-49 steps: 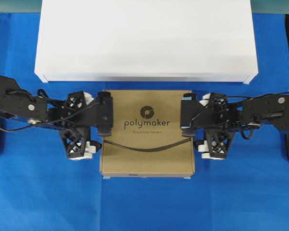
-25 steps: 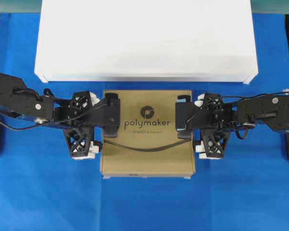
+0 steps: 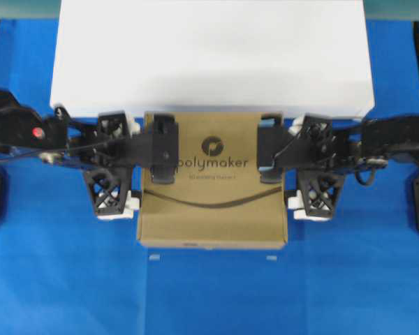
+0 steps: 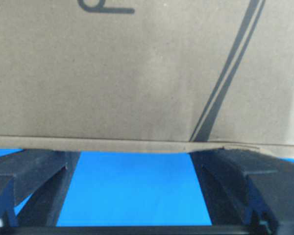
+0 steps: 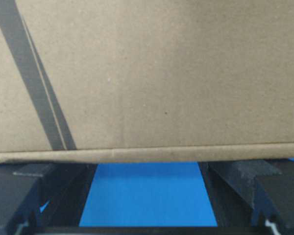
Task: Place the cardboard box on the stand after clamping it between your arms.
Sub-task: 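Lift the clamped box and carry it back over the white stand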
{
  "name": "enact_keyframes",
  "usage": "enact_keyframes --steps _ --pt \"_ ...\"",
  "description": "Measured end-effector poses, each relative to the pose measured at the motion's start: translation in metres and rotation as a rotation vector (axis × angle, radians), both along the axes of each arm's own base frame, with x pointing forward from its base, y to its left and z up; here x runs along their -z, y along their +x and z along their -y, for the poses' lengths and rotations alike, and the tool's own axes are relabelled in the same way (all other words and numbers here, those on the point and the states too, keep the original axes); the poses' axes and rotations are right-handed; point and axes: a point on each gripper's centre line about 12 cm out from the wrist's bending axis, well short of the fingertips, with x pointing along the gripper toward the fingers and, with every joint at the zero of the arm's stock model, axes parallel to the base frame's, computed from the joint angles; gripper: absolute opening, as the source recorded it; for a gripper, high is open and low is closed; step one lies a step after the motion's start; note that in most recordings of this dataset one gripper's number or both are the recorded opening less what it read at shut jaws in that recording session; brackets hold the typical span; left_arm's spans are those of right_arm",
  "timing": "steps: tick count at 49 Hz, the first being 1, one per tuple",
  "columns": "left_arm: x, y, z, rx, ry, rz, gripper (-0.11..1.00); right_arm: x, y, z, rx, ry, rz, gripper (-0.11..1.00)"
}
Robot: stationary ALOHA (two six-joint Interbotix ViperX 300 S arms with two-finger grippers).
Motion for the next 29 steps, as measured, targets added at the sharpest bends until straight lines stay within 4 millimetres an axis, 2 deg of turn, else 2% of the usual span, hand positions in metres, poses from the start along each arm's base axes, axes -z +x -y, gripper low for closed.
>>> enact_keyframes --steps 8,13,29 --pt "-0.053 0.0 -0.003 -0.008 0.008 0.038 0.85 -0.051 -0.003 0.003 0.005 -0.001 -0.002 0.99" --pt "-0.073 -0.001 -0.007 -0.02 0.011 0.053 0.85 -0.065 -0.004 0.006 0.008 -0.004 -0.005 0.99" --pt "-0.068 0.002 -0.022 -0.035 0.03 0.027 0.85 -0.064 -0.003 0.02 0.039 -0.011 -0.002 0.99"
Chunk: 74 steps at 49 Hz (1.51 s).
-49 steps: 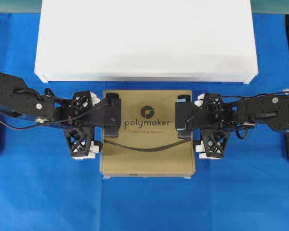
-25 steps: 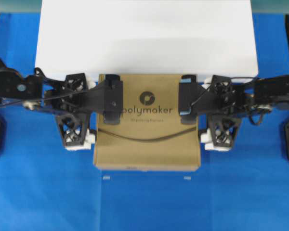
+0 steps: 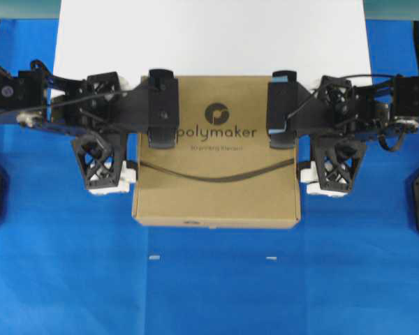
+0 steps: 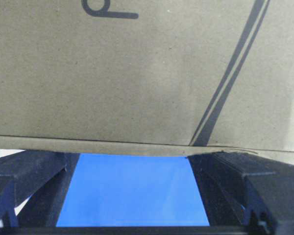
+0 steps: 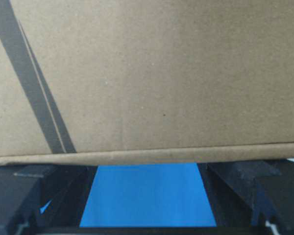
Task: Place the cardboard box on the stand after clamping it between your arms.
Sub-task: 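Lift the clamped box and carry it back over the white stand, then lower the box onto the white stand with both grippers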
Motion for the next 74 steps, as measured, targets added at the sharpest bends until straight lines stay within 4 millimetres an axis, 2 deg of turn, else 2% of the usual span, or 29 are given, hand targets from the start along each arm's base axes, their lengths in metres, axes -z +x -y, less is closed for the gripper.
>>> enact_keyframes --steps 11,24,30,38,46,52,74 --pt "0.0 0.008 -0.026 -0.002 0.046 -0.032 0.85 0.006 0.0 0.021 0.029 -0.014 -0.02 0.99" --pt "-0.007 0.018 -0.045 -0.01 0.067 -0.069 0.85 0.02 0.001 0.049 -0.011 0.02 -0.045 0.99" --pt "-0.01 0.019 -0.061 -0.026 0.083 -0.069 0.85 0.027 0.001 0.066 -0.018 0.038 -0.049 0.99" --pt "-0.013 0.015 -0.088 -0.077 0.096 -0.064 0.85 0.024 0.005 0.091 -0.005 0.027 -0.031 0.99" --pt "-0.002 0.01 -0.114 -0.108 0.111 -0.102 0.85 0.018 0.01 0.112 0.018 0.023 -0.005 0.99" --pt "0.016 0.012 -0.133 -0.128 0.108 -0.153 0.85 0.007 0.016 0.127 0.029 0.029 0.042 0.99" --pt "0.012 0.015 -0.191 -0.193 0.145 -0.145 0.85 0.026 0.019 0.189 0.042 0.055 0.065 0.99"
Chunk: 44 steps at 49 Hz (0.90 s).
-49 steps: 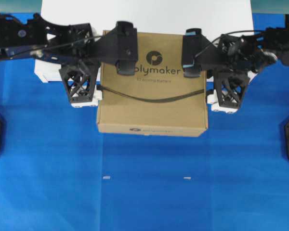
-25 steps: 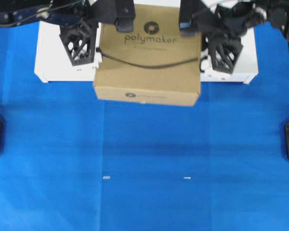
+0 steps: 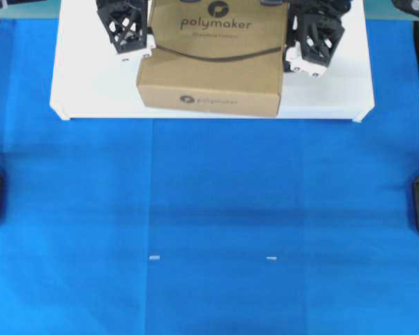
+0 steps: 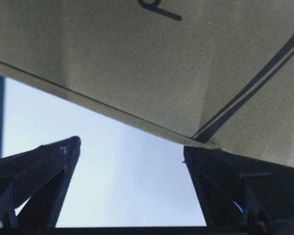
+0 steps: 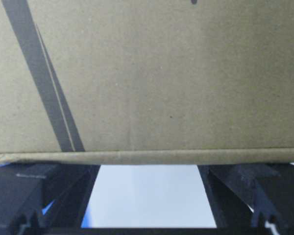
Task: Place the cardboard box on the stand after clamping it between your arms.
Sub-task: 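Lower the box onto the white stand with both grippers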
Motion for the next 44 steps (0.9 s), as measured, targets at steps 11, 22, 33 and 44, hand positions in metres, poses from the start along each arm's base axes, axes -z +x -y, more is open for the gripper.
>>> enact_keyframes --steps 11,22,33,44 --pt "-0.001 0.0 -0.008 -0.017 0.004 0.007 0.85 -0.005 0.007 0.032 -0.061 -0.035 -0.004 0.99" --pt "0.007 -0.001 -0.015 -0.03 -0.006 -0.009 0.85 0.004 0.01 0.038 -0.077 -0.009 -0.032 0.99" --pt "0.016 0.001 -0.017 -0.025 -0.012 -0.027 0.85 0.01 0.011 0.039 -0.093 -0.009 -0.041 0.99" --pt "0.032 0.007 -0.019 -0.013 -0.016 -0.04 0.85 0.036 0.006 0.041 -0.119 -0.007 -0.063 0.99"
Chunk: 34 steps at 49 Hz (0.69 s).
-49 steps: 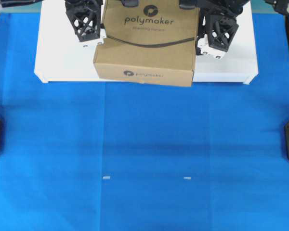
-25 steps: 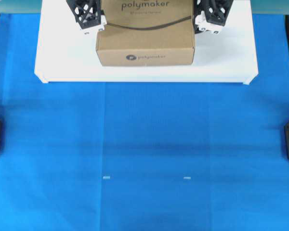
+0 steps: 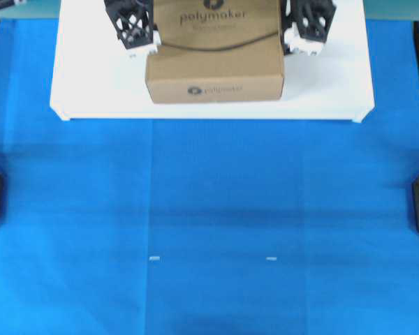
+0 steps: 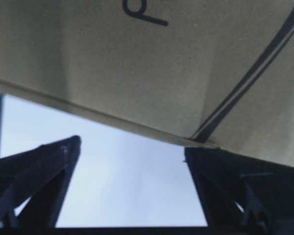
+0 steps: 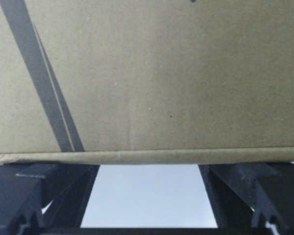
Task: Place the cardboard box on the stand after clamping it between your arms.
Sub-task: 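Lower the box onto the white stand with both grippers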
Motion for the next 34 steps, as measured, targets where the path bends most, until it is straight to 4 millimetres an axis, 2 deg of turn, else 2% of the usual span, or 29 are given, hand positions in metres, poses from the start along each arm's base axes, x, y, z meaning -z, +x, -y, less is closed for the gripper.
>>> enact_keyframes --steps 9,34 --pt "0.006 -0.001 -0.003 -0.004 0.005 0.007 0.85 0.021 -0.007 -0.001 0.017 0.007 0.004 0.99" --pt "0.01 -0.014 -0.005 0.016 0.031 0.014 0.85 0.024 -0.025 0.007 0.069 0.054 0.016 0.99"
